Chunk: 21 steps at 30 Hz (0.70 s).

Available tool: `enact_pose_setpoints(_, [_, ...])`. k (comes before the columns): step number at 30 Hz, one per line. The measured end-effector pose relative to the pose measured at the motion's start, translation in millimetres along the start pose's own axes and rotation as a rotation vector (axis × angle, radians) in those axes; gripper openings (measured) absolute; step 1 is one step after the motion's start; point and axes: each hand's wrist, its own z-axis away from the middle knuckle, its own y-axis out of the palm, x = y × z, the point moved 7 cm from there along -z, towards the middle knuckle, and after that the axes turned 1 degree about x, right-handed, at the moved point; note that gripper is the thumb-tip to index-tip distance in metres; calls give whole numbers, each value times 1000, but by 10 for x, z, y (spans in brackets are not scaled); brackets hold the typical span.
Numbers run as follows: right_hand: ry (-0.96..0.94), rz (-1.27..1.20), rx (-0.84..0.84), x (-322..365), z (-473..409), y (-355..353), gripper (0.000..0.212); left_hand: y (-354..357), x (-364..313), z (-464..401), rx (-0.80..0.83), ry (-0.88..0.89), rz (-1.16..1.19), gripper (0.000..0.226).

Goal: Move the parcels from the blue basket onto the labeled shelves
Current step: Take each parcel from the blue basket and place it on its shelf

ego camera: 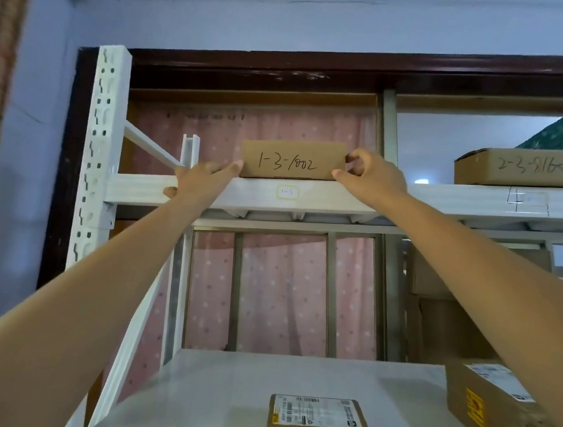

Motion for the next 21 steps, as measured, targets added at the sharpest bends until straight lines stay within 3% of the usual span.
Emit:
enact_pose_setpoints(3, [-4,17,-17,54,-18,36,41,-65,18,-48,-14,5,-63,82])
enact_pose_setpoints(15, [68,82,30,-15,-83,3,32,8,33,7,5,66,69,33])
enact_pose_setpoints(21, [60,84,42,-7,-60,2,33,-6,19,60,13,55,108,30])
